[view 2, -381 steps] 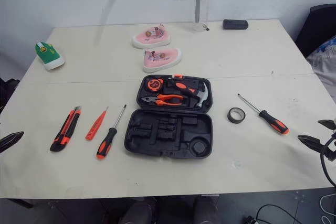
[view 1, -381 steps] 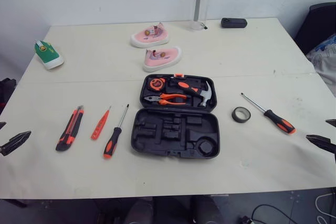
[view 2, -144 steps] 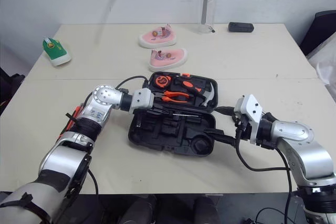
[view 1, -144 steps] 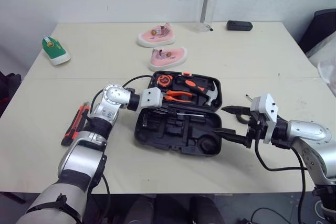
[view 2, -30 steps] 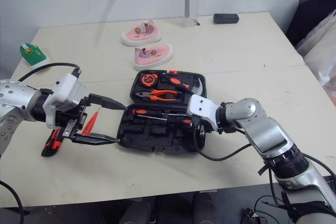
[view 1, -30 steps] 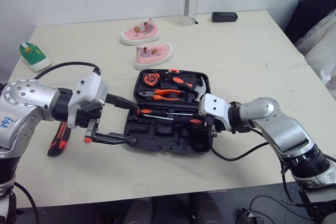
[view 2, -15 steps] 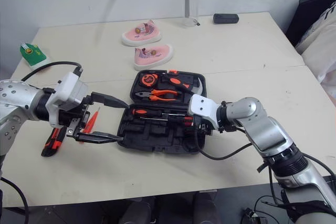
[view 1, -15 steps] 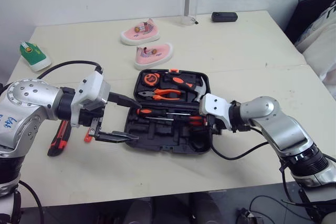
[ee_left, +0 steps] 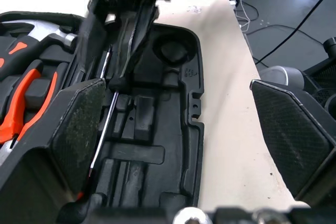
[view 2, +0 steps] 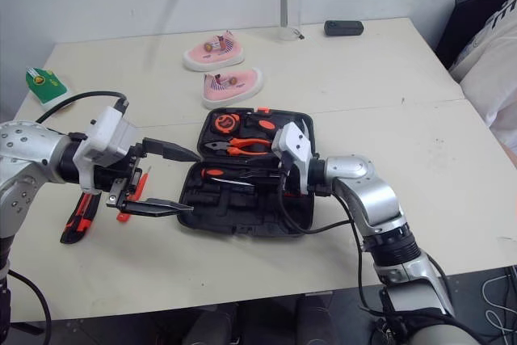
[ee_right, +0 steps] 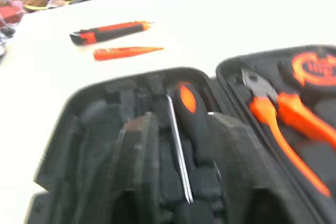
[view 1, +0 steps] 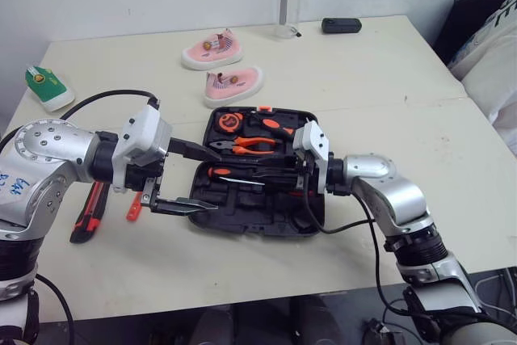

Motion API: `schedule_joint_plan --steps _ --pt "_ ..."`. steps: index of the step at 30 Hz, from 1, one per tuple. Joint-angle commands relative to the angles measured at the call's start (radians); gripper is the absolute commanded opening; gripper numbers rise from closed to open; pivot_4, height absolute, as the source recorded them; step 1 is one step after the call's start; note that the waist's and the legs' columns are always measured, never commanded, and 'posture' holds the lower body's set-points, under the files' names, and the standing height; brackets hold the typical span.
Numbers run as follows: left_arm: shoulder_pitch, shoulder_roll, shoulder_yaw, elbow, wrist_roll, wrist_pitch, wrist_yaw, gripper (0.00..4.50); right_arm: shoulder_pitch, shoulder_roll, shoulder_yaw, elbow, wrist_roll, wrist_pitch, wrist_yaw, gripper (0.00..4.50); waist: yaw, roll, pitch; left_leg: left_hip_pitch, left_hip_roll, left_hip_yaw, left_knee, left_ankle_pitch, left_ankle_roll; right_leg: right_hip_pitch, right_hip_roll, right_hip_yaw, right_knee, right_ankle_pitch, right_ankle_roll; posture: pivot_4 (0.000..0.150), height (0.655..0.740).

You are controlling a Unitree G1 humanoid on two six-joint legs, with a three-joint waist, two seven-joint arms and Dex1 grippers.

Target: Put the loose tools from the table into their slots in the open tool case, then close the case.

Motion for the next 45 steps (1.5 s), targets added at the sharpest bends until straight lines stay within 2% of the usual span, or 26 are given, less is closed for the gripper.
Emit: schedule_joint_plan --steps 1,8,16,18,22,26,31,35,38,39,40,42,45 --pt "0.006 0.003 0.015 -0.011 0.001 0.000 0.005 4.50 0.010 0.012 0.017 0.025 -0.019 -0.083 0.028 0.06 -0.001 0.000 0.000 0.000 0.000 0.000 0.000 0.000 0.000 0.000 0.000 0.000 0.000 0.000 0.000 0.150 0.7269" --pt "0.012 0.004 0.019 -0.022 -0.004 0.005 0.012 4.50 0.032 0.001 0.077 0.127 -0.108 -0.175 0.053 0.02 -0.006 -0.001 -0.001 0.001 0.001 0.001 0.000 0.000 0.000 -0.001 0.001 0.000 0.001 0.000 0.000 0.150 0.7269" --pt "0.014 0.000 0.017 -0.025 -0.005 0.006 0.020 4.50 0.018 -0.026 0.158 0.239 -0.241 -0.064 -0.013 0.02 -0.004 -0.008 -0.007 0.006 0.001 0.001 0.000 0.001 -0.002 0.001 0.001 0.000 0.002 0.000 0.000 0.150 0.7269" --pt "0.019 0.000 0.021 -0.027 -0.008 0.008 0.021 4.50 0.024 -0.044 0.170 0.213 -0.243 -0.025 -0.003 0.02 -0.001 -0.008 -0.010 0.007 0.002 0.001 0.000 0.001 -0.002 0.003 0.001 0.001 0.002 0.000 -0.001 0.150 0.7269" --pt "0.035 -0.002 0.027 -0.029 -0.006 0.005 0.028 4.50 0.012 -0.055 0.157 0.160 -0.221 0.044 -0.013 0.02 0.005 -0.010 -0.012 0.022 0.002 0.000 -0.003 0.000 0.000 0.019 0.001 0.001 -0.003 -0.001 -0.002 0.150 0.7269" --pt "0.050 -0.004 0.037 -0.038 -0.013 0.008 0.043 4.50 -0.008 -0.061 0.145 0.096 -0.210 0.086 -0.024 0.02 0.005 -0.011 -0.013 0.021 0.005 0.000 -0.002 0.000 0.000 0.018 0.000 0.001 -0.004 -0.001 -0.002 0.150 0.7269" --pt "0.083 -0.015 0.076 -0.057 -0.041 0.038 0.095 4.50 -0.024 0.013 0.015 -0.049 -0.070 0.047 -0.050 0.02 0.001 -0.010 -0.012 0.017 0.006 0.000 -0.003 0.000 0.000 0.015 0.001 0.001 -0.001 -0.001 -0.002 0.150 0.7269" --pt "0.195 -0.024 0.204 -0.096 -0.080 0.101 0.195 4.50 -0.024 -0.033 -0.056 -0.139 -0.006 0.061 -0.021 0.02 -0.004 -0.009 -0.010 0.013 0.006 0.001 -0.003 -0.001 0.000 0.011 0.001 0.002 -0.001 -0.001 -0.002 0.150 0.7269" --pt "0.324 -0.064 0.364 -0.123 -0.093 0.140 0.301 4.50 0.018 -0.112 -0.123 -0.200 0.062 0.091 0.027 0.90 -0.002 -0.008 -0.010 0.013 0.007 0.001 -0.004 -0.001 -0.001 0.011 0.001 0.001 -0.002 -0.001 -0.002 0.150 0.7269" --pt "0.438 -0.110 0.502 -0.155 -0.094 0.174 0.340 4.50 0.052 -0.180 -0.186 -0.217 0.099 0.097 0.075 0.90 0.000 -0.009 -0.010 0.013 0.007 0.001 -0.004 -0.001 -0.001 0.010 0.001 0.001 -0.002 -0.001 -0.002 0.150 0.7269" --pt "0.530 -0.148 0.609 -0.184 -0.096 0.200 0.364 4.50 0.080 -0.233 -0.236 -0.227 0.127 0.103 0.112 1.50 0.000 -0.009 -0.010 0.013 0.007 0.000 -0.004 -0.001 -0.001 0.011 0.001 0.001 -0.002 -0.001 -0.002 0.150 0.7269" --pt "0.699 -0.231 0.788 -0.244 -0.082 0.220 0.390 4.50 0.131 -0.330 -0.323 -0.222 0.161 0.117 0.176 1.98 -0.001 -0.005 -0.009 0.013 0.008 0.001 -0.005 -0.001 0.000 0.011 0.001 0.002 -0.006 -0.001 -0.002 0.150 0.7269" --pt "0.909 -0.362 1.005 -0.300 -0.107 0.207 0.429 4.50 0.185 -0.449 -0.414 -0.156 0.186 0.115 0.226 3.36 0.001 -0.009 -0.008 0.013 0.009 0.005 -0.006 -0.007 0.003 0.012 0.000 0.001 -0.012 -0.001 -0.002 0.150 0.7269"
